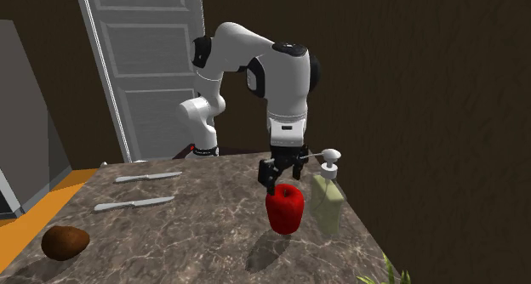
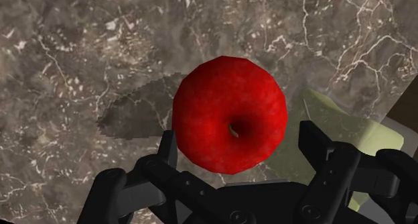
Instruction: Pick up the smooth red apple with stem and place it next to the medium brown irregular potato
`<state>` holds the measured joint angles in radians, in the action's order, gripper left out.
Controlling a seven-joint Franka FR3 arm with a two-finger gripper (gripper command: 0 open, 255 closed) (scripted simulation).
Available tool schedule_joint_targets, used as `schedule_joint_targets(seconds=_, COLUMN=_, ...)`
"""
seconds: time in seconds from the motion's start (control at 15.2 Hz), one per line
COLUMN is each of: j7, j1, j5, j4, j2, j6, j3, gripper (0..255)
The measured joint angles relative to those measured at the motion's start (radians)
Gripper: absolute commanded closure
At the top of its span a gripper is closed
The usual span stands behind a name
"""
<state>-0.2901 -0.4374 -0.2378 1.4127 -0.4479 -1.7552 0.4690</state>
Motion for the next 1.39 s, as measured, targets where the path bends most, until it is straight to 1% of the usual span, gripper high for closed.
schedule_joint_targets(seconds=0.26, j7=0.0, j1=0.0, j5=0.0, j4=0.003, j2=0.0, j6=-0.003, j3=0.0, gripper=0)
schedule_joint_targets(seconds=0.33, j7=0.0, j1=0.0, j5=0.0, j4=0.003, j2=0.0, j6=-0.003, j3=0.0, gripper=255)
schedule_joint_targets(seconds=0.99, j7=0.0, j1=0.0, j5=0.0, j4=0.002, j2=0.001, j6=-0.003, j3=0.0, gripper=255)
schedule_joint_targets(seconds=1.39, j7=0.005, j1=-0.007, j5=0.004, j4=-0.059, j2=0.005, j6=0.062, j3=0.003, gripper=255)
